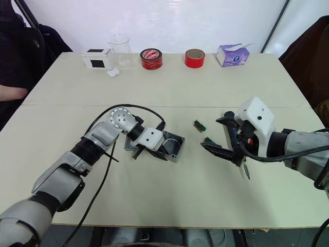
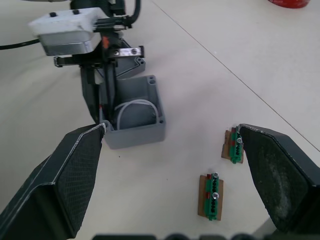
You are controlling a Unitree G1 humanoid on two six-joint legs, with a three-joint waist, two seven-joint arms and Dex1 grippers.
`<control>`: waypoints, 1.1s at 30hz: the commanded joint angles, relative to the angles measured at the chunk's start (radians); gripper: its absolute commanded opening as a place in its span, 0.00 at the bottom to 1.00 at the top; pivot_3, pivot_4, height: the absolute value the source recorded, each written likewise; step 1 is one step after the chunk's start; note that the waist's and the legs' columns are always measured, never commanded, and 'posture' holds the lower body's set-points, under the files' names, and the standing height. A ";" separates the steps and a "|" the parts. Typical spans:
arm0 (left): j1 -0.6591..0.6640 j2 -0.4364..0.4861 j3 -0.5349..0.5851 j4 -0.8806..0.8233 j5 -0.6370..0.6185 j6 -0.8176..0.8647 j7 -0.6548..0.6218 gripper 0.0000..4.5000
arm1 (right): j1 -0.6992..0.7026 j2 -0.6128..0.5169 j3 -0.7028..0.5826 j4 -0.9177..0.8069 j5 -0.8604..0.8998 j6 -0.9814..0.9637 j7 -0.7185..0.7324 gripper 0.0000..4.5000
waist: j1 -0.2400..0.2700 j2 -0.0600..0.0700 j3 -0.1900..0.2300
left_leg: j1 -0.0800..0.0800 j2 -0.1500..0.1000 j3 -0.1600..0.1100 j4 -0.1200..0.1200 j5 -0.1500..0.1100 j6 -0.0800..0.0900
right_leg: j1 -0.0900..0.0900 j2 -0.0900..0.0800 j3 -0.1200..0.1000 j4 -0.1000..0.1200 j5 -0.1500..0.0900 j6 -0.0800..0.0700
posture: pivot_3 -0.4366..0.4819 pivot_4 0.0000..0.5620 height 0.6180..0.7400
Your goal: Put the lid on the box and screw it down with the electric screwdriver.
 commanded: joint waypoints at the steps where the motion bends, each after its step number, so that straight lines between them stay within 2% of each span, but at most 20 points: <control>1: -0.069 -0.051 0.000 0.088 0.028 -0.063 0.003 0.01 | 0.006 -0.010 -0.053 -0.031 0.022 -0.004 -0.014 1.00 | -0.001 0.000 0.000 | 0.000 0.000 0.000 0.000 0.000 0.000 | 0.000 0.000 0.000 0.000 0.000 0.000 | 0.48 0.27 1.00; 8: -0.133 -0.107 0.007 0.226 0.067 -0.104 -0.017 0.01 | 0.021 -0.011 -0.063 -0.041 0.038 -0.006 -0.035 1.00 | -0.003 0.000 0.000 | -0.001 0.000 -0.001 0.000 -0.001 0.001 | -0.001 0.001 0.000 0.000 0.000 0.001 | 0.48 0.27 1.00; 12: -0.163 -0.117 0.001 0.308 0.118 -0.146 0.019 0.01 | 0.023 -0.010 -0.063 -0.042 0.046 -0.008 -0.044 1.00 | -0.002 0.000 0.000 | -0.001 0.000 0.000 0.001 -0.001 0.001 | -0.001 0.000 0.000 0.000 0.000 0.001 | 0.48 0.27 1.00; 14: -0.166 -0.119 0.009 0.324 0.120 -0.135 0.011 0.21 | 0.024 -0.010 -0.059 -0.043 0.043 -0.011 -0.046 1.00 | -0.002 0.000 0.000 | -0.001 0.000 -0.001 0.001 -0.001 0.001 | 0.000 0.000 0.000 0.000 0.001 0.001 | 0.48 0.27 1.00; 18: -0.166 -0.121 0.026 0.331 0.115 -0.126 0.008 0.55 | 0.022 -0.010 -0.056 -0.044 0.046 -0.011 -0.051 1.00 | -0.004 0.000 0.000 | -0.001 0.000 -0.001 0.001 -0.001 0.001 | 0.000 0.000 0.000 0.000 0.001 0.001 | 0.48 0.27 1.00; 23: -0.168 -0.096 0.094 0.229 0.041 -0.057 -0.006 0.95 | 0.020 -0.012 -0.053 -0.041 0.052 -0.013 -0.046 1.00 | -0.004 0.000 0.000 | -0.001 0.000 -0.001 0.001 -0.001 0.001 | -0.001 0.001 0.000 0.000 0.001 0.001 | 0.48 0.27 1.00; 24: -0.167 -0.089 0.114 0.195 0.021 -0.029 -0.011 0.98 | 0.018 -0.012 -0.049 -0.038 0.050 -0.015 -0.044 1.00 | -0.004 0.000 0.000 | -0.001 0.000 -0.001 0.001 -0.001 0.001 | -0.001 0.001 0.000 0.000 0.001 0.001 | 0.48 0.27 1.00; 28: -0.124 -0.028 0.208 -0.043 -0.095 0.176 -0.020 0.98 | -0.001 -0.012 -0.014 -0.024 0.040 -0.030 -0.034 1.00 | -0.004 0.000 0.000 | -0.002 0.001 -0.001 0.001 -0.001 0.001 | -0.001 0.000 0.000 0.000 0.001 0.001 | 0.48 0.27 1.00; 31: -0.065 0.042 0.281 -0.234 -0.145 0.365 0.055 0.98 | -0.019 -0.013 0.016 -0.009 0.029 -0.045 -0.018 1.00 | -0.007 0.000 0.000 | -0.002 0.001 -0.001 0.001 -0.001 0.001 | -0.001 0.000 0.000 0.000 0.001 0.001 | 0.48 0.27 1.00; 33: 0.032 0.151 0.375 -0.377 -0.133 0.530 0.172 0.98 | -0.058 -0.012 0.068 0.012 0.016 -0.068 0.008 1.00 | -0.012 0.000 0.000 | -0.001 0.001 -0.001 0.001 -0.001 0.001 | -0.001 0.000 0.000 0.001 0.001 0.001 | 0.48 0.27 1.00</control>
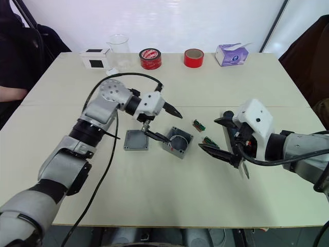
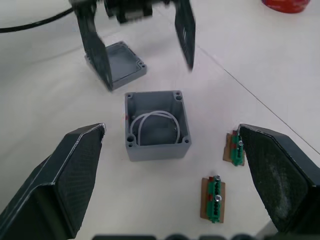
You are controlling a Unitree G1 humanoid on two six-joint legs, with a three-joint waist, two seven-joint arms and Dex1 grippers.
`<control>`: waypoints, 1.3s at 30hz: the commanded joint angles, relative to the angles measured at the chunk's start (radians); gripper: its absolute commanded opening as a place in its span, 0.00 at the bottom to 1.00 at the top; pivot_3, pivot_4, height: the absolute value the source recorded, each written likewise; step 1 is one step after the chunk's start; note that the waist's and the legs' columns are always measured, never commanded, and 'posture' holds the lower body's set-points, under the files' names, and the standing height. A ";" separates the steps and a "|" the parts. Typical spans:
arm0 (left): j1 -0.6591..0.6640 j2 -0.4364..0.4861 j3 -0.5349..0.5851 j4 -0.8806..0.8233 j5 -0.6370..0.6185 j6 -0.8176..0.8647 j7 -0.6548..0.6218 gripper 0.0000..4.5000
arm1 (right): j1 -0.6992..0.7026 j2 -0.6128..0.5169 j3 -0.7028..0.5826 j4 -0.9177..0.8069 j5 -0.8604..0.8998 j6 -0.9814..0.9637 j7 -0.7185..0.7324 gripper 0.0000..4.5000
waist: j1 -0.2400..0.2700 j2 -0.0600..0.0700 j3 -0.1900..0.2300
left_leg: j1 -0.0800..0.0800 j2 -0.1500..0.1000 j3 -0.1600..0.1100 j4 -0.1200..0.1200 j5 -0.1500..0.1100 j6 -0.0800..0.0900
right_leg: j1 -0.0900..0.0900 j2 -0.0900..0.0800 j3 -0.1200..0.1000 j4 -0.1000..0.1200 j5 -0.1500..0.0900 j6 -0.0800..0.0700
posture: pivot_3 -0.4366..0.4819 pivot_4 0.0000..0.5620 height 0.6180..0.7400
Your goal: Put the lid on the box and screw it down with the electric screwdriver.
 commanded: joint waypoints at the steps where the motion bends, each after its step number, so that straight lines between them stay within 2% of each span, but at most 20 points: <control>1: 0.168 0.180 0.176 -0.311 -0.016 0.328 0.209 0.98 | -0.082 -0.009 0.075 0.032 -0.017 -0.057 0.049 1.00 | -0.018 0.000 0.000 | 0.001 0.000 0.001 0.000 0.000 0.000 | 0.000 0.000 0.001 0.000 0.000 0.000 | 0.48 0.27 1.00; 3: 0.256 0.226 0.235 -0.453 -0.014 0.511 0.329 0.98 | -0.122 -0.003 0.118 0.053 -0.024 -0.071 0.066 1.00 | -0.034 0.000 0.000 | 0.002 0.002 0.001 0.000 0.000 0.000 | 0.000 0.000 0.003 0.001 0.000 0.000 | 0.48 0.27 1.00; 6: 0.371 0.246 0.312 -0.659 -0.012 0.779 0.506 0.98 | -0.168 -0.001 0.167 0.085 -0.045 -0.096 0.103 1.00 | -0.019 -0.001 0.000 | 0.003 0.002 0.000 -0.001 0.000 0.000 | 0.000 -0.001 0.002 0.003 0.000 0.000 | 0.48 0.27 1.00; 9: 0.495 0.210 0.404 -0.867 0.027 1.047 0.709 0.98 | -0.235 0.008 0.239 0.129 -0.079 -0.123 0.145 1.00 | -0.016 -0.001 0.000 | 0.002 0.000 0.000 0.000 0.000 0.000 | 0.001 -0.002 0.001 0.003 0.000 0.000 | 0.48 0.27 1.00; 12: 0.560 0.136 0.464 -0.972 0.046 1.218 0.860 0.98 | -0.287 0.020 0.285 0.160 -0.095 -0.137 0.175 1.00 | -0.015 -0.002 0.000 | 0.002 -0.001 0.000 0.001 0.000 0.000 | 0.002 -0.003 0.001 0.003 0.000 0.000 | 0.48 0.27 1.00; 18: 0.607 -0.017 0.513 -1.012 0.036 1.324 1.046 0.98 | -0.350 0.030 0.340 0.203 -0.136 -0.152 0.227 1.00 | -0.015 -0.003 0.000 | 0.003 0.000 0.000 0.002 0.000 -0.001 | 0.001 -0.004 0.001 0.005 0.000 0.000 | 0.48 0.27 1.00; 21: 0.625 -0.079 0.491 -1.007 0.025 1.337 1.104 0.98 | -0.360 0.030 0.339 0.206 -0.140 -0.145 0.233 1.00 | -0.016 -0.003 0.000 | 0.003 0.000 0.000 0.002 0.000 -0.001 | 0.002 -0.004 0.001 0.005 0.000 0.000 | 0.48 0.27 1.00; 30: 0.714 -0.099 0.412 -0.958 0.005 1.275 1.188 0.98 | -0.339 0.024 0.310 0.185 -0.131 -0.124 0.223 1.00 | -0.020 -0.003 0.000 | 0.004 0.000 0.000 0.002 0.000 -0.001 | 0.002 -0.005 0.002 0.006 0.000 0.000 | 0.48 0.27 1.00; 33: 0.731 -0.077 0.397 -0.929 0.006 1.244 1.206 0.82 | -0.324 0.020 0.295 0.171 -0.125 -0.113 0.214 1.00 | -0.020 -0.003 0.000 | 0.005 0.000 0.000 0.002 0.000 -0.001 | 0.002 -0.006 0.002 0.006 0.000 0.000 | 0.48 0.27 1.00; 37: 0.737 -0.068 0.392 -0.934 -0.018 1.230 1.213 0.42 | -0.311 0.019 0.278 0.160 -0.117 -0.100 0.206 1.00 | -0.020 -0.003 0.000 | 0.005 0.000 0.000 0.002 0.000 -0.001 | 0.002 -0.006 0.002 0.006 0.000 0.000 | 0.48 0.27 1.00; 38: 0.737 -0.071 0.395 -0.938 -0.024 1.235 1.216 0.36 | -0.306 0.019 0.274 0.157 -0.113 -0.095 0.204 1.00 | -0.020 -0.003 0.000 | 0.005 0.000 0.000 0.002 0.000 -0.001 | 0.002 -0.006 0.002 0.006 0.000 0.000 | 0.48 0.27 1.00; 39: 0.735 -0.073 0.398 -0.942 -0.030 1.241 1.220 0.23 | -0.302 0.019 0.270 0.155 -0.109 -0.090 0.202 1.00 | -0.020 -0.003 0.000 | 0.005 0.000 0.000 0.002 0.000 -0.001 | 0.002 -0.006 0.002 0.006 0.000 0.000 | 0.48 0.27 1.00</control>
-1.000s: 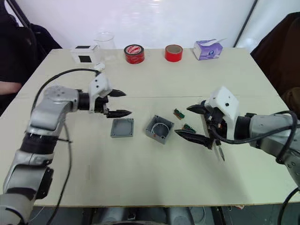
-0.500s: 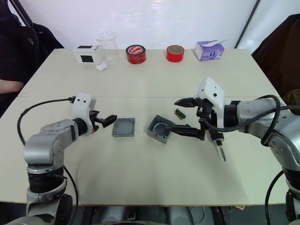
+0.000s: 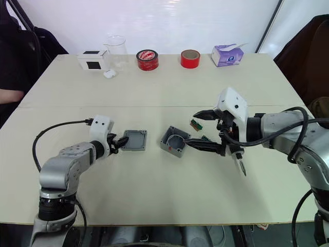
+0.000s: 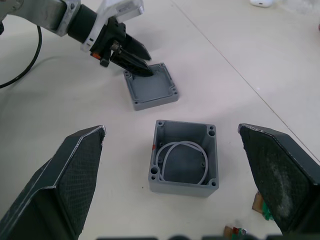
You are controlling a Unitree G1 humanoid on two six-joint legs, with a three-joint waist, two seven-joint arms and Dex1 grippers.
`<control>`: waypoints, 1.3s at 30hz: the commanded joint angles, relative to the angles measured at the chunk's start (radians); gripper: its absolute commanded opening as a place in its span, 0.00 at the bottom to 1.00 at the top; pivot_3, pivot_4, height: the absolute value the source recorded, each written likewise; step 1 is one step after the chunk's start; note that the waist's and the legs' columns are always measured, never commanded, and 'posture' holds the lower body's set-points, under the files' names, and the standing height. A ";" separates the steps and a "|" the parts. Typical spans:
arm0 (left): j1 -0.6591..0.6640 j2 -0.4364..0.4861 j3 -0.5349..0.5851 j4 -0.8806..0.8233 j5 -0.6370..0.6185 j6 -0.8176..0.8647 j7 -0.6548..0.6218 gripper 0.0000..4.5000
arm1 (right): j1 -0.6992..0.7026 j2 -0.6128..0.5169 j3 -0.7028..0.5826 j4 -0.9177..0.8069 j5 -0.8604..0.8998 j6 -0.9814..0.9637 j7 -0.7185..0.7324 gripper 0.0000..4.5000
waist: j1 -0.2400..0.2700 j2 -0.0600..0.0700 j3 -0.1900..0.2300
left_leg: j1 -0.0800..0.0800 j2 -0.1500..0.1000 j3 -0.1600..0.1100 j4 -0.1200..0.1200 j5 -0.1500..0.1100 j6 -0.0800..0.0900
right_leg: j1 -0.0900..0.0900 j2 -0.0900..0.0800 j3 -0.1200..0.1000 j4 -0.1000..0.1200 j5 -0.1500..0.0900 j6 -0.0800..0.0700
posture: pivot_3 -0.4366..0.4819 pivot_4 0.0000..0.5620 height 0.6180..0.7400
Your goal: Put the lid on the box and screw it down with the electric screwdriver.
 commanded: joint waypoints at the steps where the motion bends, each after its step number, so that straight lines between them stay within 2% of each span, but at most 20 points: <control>1: 0.004 0.000 0.005 -0.013 -0.021 0.010 0.019 0.15 | 0.009 -0.009 -0.047 -0.032 0.018 0.010 -0.008 1.00 | 0.000 0.000 0.000 | 0.000 0.000 0.000 0.000 0.000 0.000 | 0.000 0.000 0.000 0.000 0.000 0.000 | 0.48 0.27 1.00; 3: -0.005 -0.008 0.012 -0.021 -0.031 0.015 0.028 0.01 | 0.017 -0.005 -0.054 -0.034 0.028 0.021 -0.018 1.00 | -0.001 0.000 0.000 | 0.000 0.000 0.000 0.000 0.000 0.000 | 0.000 0.000 0.000 0.000 0.000 0.000 | 0.48 0.27 1.00; 8: -0.120 -0.071 0.074 -0.003 -0.096 -0.103 0.035 0.01 | 0.016 0.064 -0.069 -0.020 0.115 0.104 -0.122 1.00 | 0.004 -0.001 0.000 | 0.000 0.000 0.000 0.000 0.000 0.000 | 0.000 0.000 0.000 0.000 0.000 0.000 | 0.48 0.27 1.00; 11: -0.224 -0.109 0.108 0.022 -0.150 -0.262 0.010 0.01 | -0.031 0.186 -0.083 0.046 0.229 0.204 -0.308 1.00 | 0.006 -0.002 0.000 | -0.001 0.000 0.000 0.000 0.000 0.000 | 0.000 0.000 0.000 0.000 0.000 0.000 | 0.48 0.27 1.00; 14: -0.260 -0.120 0.093 0.063 -0.174 -0.381 -0.020 0.01 | -0.076 0.320 -0.100 0.146 0.391 0.288 -0.544 1.00 | -0.001 -0.002 -0.001 | -0.001 -0.001 0.001 0.000 0.000 -0.001 | 0.000 -0.001 0.000 0.000 0.000 0.000 | 0.48 0.27 1.00; 17: -0.260 -0.108 0.038 0.087 -0.192 -0.457 -0.071 0.01 | -0.097 0.436 -0.094 0.234 0.569 0.290 -0.797 1.00 | -0.003 -0.003 -0.001 | 0.000 0.000 0.003 -0.002 0.000 -0.001 | -0.001 0.000 0.001 0.000 0.000 0.000 | 0.48 0.27 1.00; 20: -0.251 -0.083 -0.021 0.108 -0.186 -0.524 -0.112 0.01 | -0.098 0.517 -0.073 0.269 0.717 0.235 -0.986 1.00 | -0.003 -0.002 -0.001 | 0.000 0.000 0.003 -0.002 0.001 -0.001 | -0.002 0.000 0.001 0.000 0.000 0.000 | 0.48 0.27 1.00; 24: -0.253 -0.070 -0.047 0.128 -0.206 -0.559 -0.139 0.01 | -0.105 0.570 -0.041 0.275 0.830 0.159 -1.130 1.00 | -0.003 -0.003 -0.001 | -0.001 0.000 0.003 -0.002 0.001 -0.001 | -0.003 0.001 0.001 0.000 0.000 0.000 | 0.48 0.27 1.00; 29: -0.248 -0.056 -0.062 0.138 -0.210 -0.580 -0.145 0.01 | -0.104 0.588 -0.006 0.267 0.901 0.081 -1.222 1.00 | -0.003 -0.003 -0.001 | -0.002 0.000 0.003 -0.002 0.001 -0.001 | -0.003 0.002 0.001 0.000 0.000 0.000 | 0.48 0.27 1.00; 32: -0.243 -0.055 -0.069 0.137 -0.214 -0.586 -0.140 0.00 | -0.097 0.587 0.013 0.254 0.919 0.052 -1.241 0.83 | -0.004 -0.003 -0.001 | -0.002 0.000 0.003 -0.002 0.001 -0.001 | -0.003 0.002 0.001 0.000 0.000 0.000 | 0.48 0.27 1.00; 36: -0.235 -0.054 -0.077 0.132 -0.220 -0.589 -0.131 0.00 | -0.095 0.581 0.032 0.242 0.929 0.028 -1.243 0.52 | -0.004 -0.003 -0.001 | -0.002 0.000 0.003 -0.002 0.001 -0.001 | -0.003 0.002 0.001 0.000 0.000 0.000 | 0.48 0.27 1.00; 39: -0.231 -0.053 -0.079 0.126 -0.224 -0.584 -0.126 0.00 | -0.096 0.577 0.040 0.237 0.930 0.014 -1.239 0.25 | -0.004 -0.003 -0.001 | -0.002 0.000 0.003 -0.002 0.001 -0.001 | -0.003 0.002 0.001 0.000 0.000 0.000 | 0.48 0.27 1.00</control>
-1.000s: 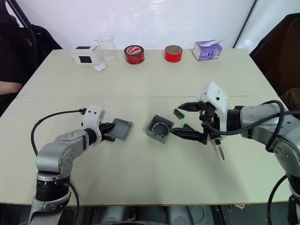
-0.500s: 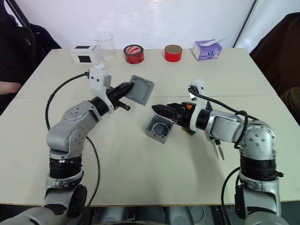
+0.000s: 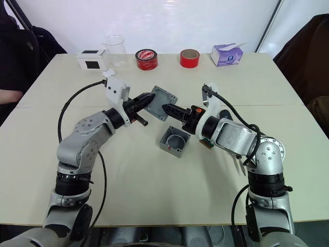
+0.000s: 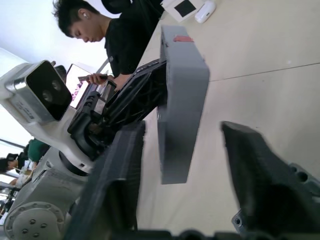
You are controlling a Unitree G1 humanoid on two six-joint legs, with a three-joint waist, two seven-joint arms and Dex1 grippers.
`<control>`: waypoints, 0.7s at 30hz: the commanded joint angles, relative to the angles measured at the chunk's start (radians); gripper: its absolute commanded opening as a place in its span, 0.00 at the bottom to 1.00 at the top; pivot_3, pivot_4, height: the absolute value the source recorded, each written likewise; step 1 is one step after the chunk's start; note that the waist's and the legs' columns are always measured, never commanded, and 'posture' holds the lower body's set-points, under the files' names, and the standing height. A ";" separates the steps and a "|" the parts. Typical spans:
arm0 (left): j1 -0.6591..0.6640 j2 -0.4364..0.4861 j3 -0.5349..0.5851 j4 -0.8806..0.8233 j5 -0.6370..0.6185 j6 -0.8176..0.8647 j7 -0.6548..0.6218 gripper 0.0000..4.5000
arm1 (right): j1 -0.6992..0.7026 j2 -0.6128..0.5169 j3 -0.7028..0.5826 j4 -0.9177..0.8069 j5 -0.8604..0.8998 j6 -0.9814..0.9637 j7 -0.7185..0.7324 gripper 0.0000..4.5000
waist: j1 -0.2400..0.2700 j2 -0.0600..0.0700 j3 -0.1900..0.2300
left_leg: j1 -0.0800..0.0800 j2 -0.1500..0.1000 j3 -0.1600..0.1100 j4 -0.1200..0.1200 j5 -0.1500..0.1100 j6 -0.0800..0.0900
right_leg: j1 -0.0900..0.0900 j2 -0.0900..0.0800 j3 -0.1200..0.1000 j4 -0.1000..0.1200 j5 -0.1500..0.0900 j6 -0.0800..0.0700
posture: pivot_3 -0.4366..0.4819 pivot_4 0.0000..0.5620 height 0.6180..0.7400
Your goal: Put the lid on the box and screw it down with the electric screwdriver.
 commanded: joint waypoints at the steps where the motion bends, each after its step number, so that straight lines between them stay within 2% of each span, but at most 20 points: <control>1: -0.002 0.005 -0.001 -0.041 -0.020 -0.019 0.008 0.00 | -0.012 -0.010 0.004 -0.049 0.030 -0.031 0.004 0.17 | 0.000 0.000 0.000 | 0.000 0.000 0.000 0.000 0.000 0.000 | 0.000 0.000 0.000 0.000 0.000 0.000 | 0.48 0.27 1.00; 2: 0.000 0.007 -0.001 -0.043 -0.022 -0.016 0.008 0.00 | -0.013 -0.012 0.007 -0.051 0.031 -0.035 0.004 0.06 | 0.000 0.000 0.000 | 0.000 0.000 0.000 0.000 0.000 0.000 | 0.000 0.000 0.000 0.000 0.000 0.000 | 0.48 0.27 1.00; 3: 0.002 0.008 0.000 -0.044 -0.026 -0.008 0.010 0.00 | -0.014 -0.015 0.008 -0.053 0.030 -0.037 0.007 0.03 | 0.000 0.000 0.000 | 0.000 0.000 0.000 0.000 0.000 0.000 | 0.000 0.000 0.000 0.000 0.000 0.000 | 0.48 0.27 1.00; 5: 0.008 0.016 0.006 -0.046 -0.044 0.020 0.008 0.00 | -0.020 -0.035 0.008 -0.063 0.026 -0.031 0.029 0.03 | 0.000 0.000 0.000 | 0.000 0.000 0.000 0.000 0.000 0.000 | 0.000 0.000 0.000 0.000 0.000 0.000 | 0.48 0.27 1.00; 7: 0.010 0.024 0.017 -0.048 -0.066 0.052 0.009 0.15 | -0.024 -0.058 0.005 -0.076 0.026 -0.025 0.049 0.03 | 0.000 0.000 0.000 | 0.000 0.000 0.000 0.000 0.000 0.000 | 0.000 0.000 0.000 0.000 0.000 0.000 | 0.48 0.27 1.00; 8: 0.009 0.033 0.018 -0.050 -0.076 0.065 0.002 0.18 | -0.029 -0.075 0.007 -0.082 0.010 -0.017 0.065 0.03 | 0.000 0.000 0.000 | 0.000 0.000 0.000 0.000 0.000 0.000 | 0.000 0.000 0.000 0.000 0.000 0.000 | 0.48 0.27 1.00; 9: 0.009 0.049 0.022 -0.054 -0.091 0.071 -0.014 0.28 | -0.037 -0.102 0.009 -0.101 -0.038 -0.005 0.108 0.03 | 0.000 0.000 0.000 | 0.000 0.000 0.000 0.000 0.000 0.000 | 0.000 0.000 0.000 -0.001 0.000 0.000 | 0.48 0.27 1.00; 13: -0.011 0.167 0.072 -0.043 -0.188 0.120 -0.134 0.62 | -0.048 -0.292 0.073 -0.262 -0.392 -0.004 0.372 0.03 | 0.000 0.001 0.001 | -0.002 0.000 -0.001 0.000 0.000 0.000 | -0.001 0.001 0.000 -0.001 0.000 0.000 | 0.48 0.27 1.00; 14: -0.015 0.193 0.079 -0.038 -0.208 0.130 -0.160 0.64 | -0.042 -0.334 0.103 -0.293 -0.487 -0.028 0.427 0.03 | -0.001 0.001 0.001 | -0.002 0.000 -0.001 0.000 0.000 0.000 | -0.002 0.001 0.000 -0.001 0.000 0.000 | 0.48 0.27 1.00; 15: -0.018 0.236 0.095 -0.032 -0.241 0.140 -0.213 0.77 | -0.024 -0.423 0.183 -0.335 -0.680 -0.104 0.514 0.03 | -0.001 0.001 0.001 | -0.002 0.001 -0.001 -0.001 0.000 0.000 | -0.002 0.001 0.000 -0.001 0.000 0.000 | 0.48 0.27 1.00; 18: -0.024 0.325 0.118 -0.011 -0.311 0.173 -0.312 0.98 | 0.031 -0.560 0.330 -0.364 -1.079 -0.330 0.681 0.03 | 0.001 0.001 0.001 | -0.002 0.001 -0.002 -0.001 0.000 0.000 | -0.003 0.002 -0.001 -0.002 0.000 0.000 | 0.48 0.27 1.00; 19: -0.027 0.343 0.118 -0.003 -0.324 0.182 -0.329 0.98 | 0.045 -0.566 0.347 -0.351 -1.154 -0.390 0.712 0.03 | 0.001 0.001 0.001 | -0.002 0.001 -0.002 -0.001 0.000 0.000 | -0.002 0.002 -0.001 -0.003 0.000 0.000 | 0.48 0.27 1.00; 21: 0.001 0.483 0.077 0.019 -0.311 0.132 -0.512 0.98 | 0.087 -0.608 0.403 -0.279 -1.470 -0.699 0.749 0.03 | 0.000 0.000 0.001 | -0.002 0.000 -0.002 -0.001 0.000 0.000 | -0.002 0.003 -0.001 -0.004 0.000 0.000 | 0.48 0.27 1.00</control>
